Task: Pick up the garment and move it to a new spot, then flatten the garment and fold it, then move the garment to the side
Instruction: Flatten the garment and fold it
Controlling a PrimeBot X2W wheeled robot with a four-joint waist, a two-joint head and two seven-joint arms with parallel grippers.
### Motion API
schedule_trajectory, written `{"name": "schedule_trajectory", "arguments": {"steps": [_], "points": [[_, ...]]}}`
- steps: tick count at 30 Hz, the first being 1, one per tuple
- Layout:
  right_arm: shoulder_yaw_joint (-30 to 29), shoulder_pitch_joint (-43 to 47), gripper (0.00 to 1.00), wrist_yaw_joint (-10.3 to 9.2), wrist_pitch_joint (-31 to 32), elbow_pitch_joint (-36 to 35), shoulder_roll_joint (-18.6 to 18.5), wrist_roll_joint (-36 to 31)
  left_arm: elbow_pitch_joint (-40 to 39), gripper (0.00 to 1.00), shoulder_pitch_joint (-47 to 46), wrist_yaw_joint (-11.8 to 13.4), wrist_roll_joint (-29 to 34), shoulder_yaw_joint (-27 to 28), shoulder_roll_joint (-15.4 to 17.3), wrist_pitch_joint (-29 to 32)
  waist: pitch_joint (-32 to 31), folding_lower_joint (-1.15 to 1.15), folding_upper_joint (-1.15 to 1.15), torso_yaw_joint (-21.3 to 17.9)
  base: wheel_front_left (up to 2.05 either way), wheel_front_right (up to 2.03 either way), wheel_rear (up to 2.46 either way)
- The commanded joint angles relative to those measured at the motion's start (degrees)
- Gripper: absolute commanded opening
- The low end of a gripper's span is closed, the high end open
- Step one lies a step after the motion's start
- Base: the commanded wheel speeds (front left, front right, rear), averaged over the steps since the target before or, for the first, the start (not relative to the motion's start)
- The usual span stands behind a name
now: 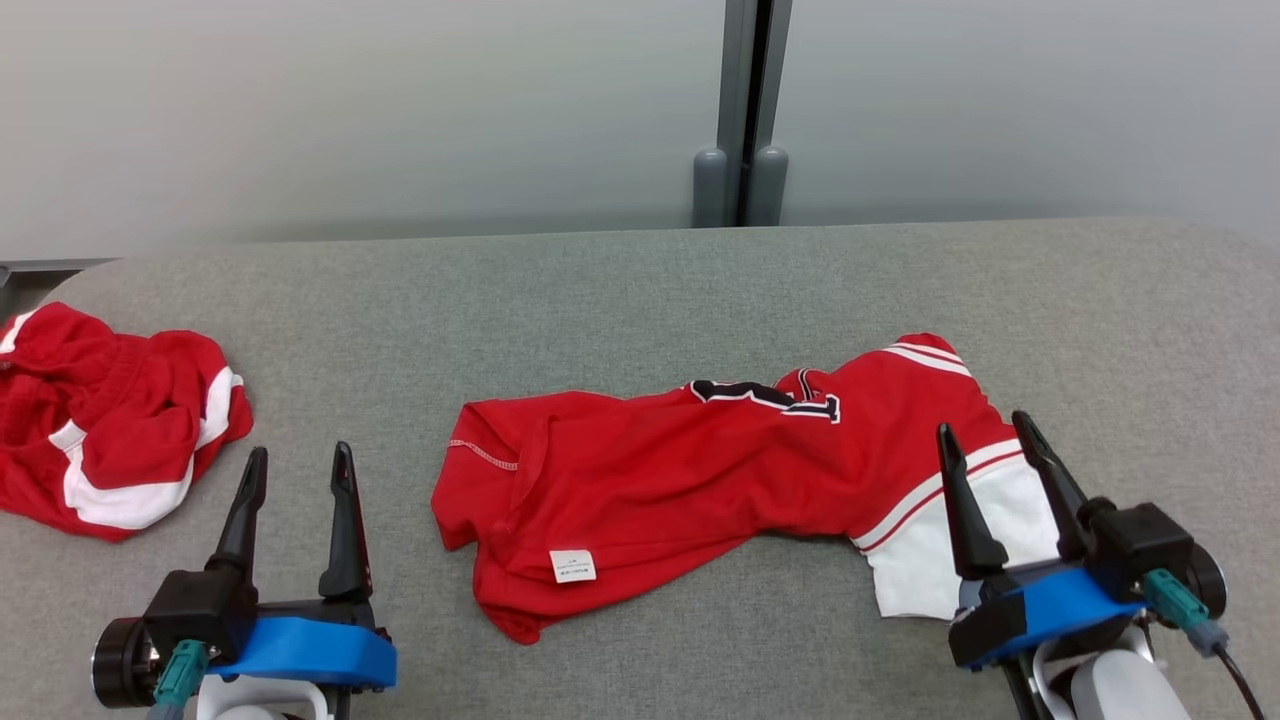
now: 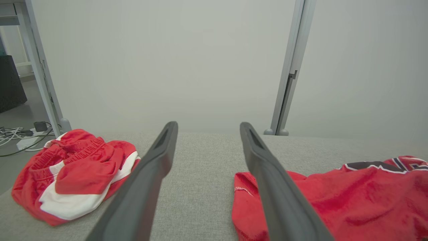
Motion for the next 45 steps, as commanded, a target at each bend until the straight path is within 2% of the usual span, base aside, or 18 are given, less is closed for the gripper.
{"name": "schedule_trajectory", "arguments": {"steps": [1,12,18,22,28,45], "points": [[0.27,2.0,1.0,0.03,-0.22,-1.15,0.1,0.14,-0.01,1.0,0.48,-0.16,0.18,-0.34,-0.04,-0.15,-0.1,0.0,0.0,0.17,0.0,0.0,0.0],[0.26,4.25,1.0,0.03,1.24,-4.06,0.1,1.61,0.24,1.0,-0.63,-0.36,1.09,-2.16,-0.06,-0.15,0.14,0.0,0.0,0.26,0.0,0.0,0.0],[0.42,3.75,1.0,0.03,1.81,-4.19,0.11,1.1,2.53,1.0,-3.35,-0.55,1.34,-7.38,-0.06,-0.15,0.49,0.0,0.0,0.22,0.0,0.0,0.0],[1.66,3.09,1.0,0.03,1.99,-3.75,0.11,1.52,8.03,1.0,-6.08,-0.38,-0.1,-13.22,1.09,0.04,1.42,0.0,0.0,-0.47,0.0,0.0,0.0],[1.68,2.34,1.0,0.03,1.91,-3.04,0.1,1.56,14.88,1.0,-9.13,-0.37,-2.83,-17.64,2.86,1.62,2.81,0.0,0.0,-1.48,0.0,0.0,0.0],[1.12,0.35,1.0,0.03,0.9,-0.72,0.09,1.8,27.32,1.0,-13.17,-0.39,-7.49,-23.08,4.8,0.92,5.04,0.0,0.0,-3.23,0.0,0.0,0.0]]}}
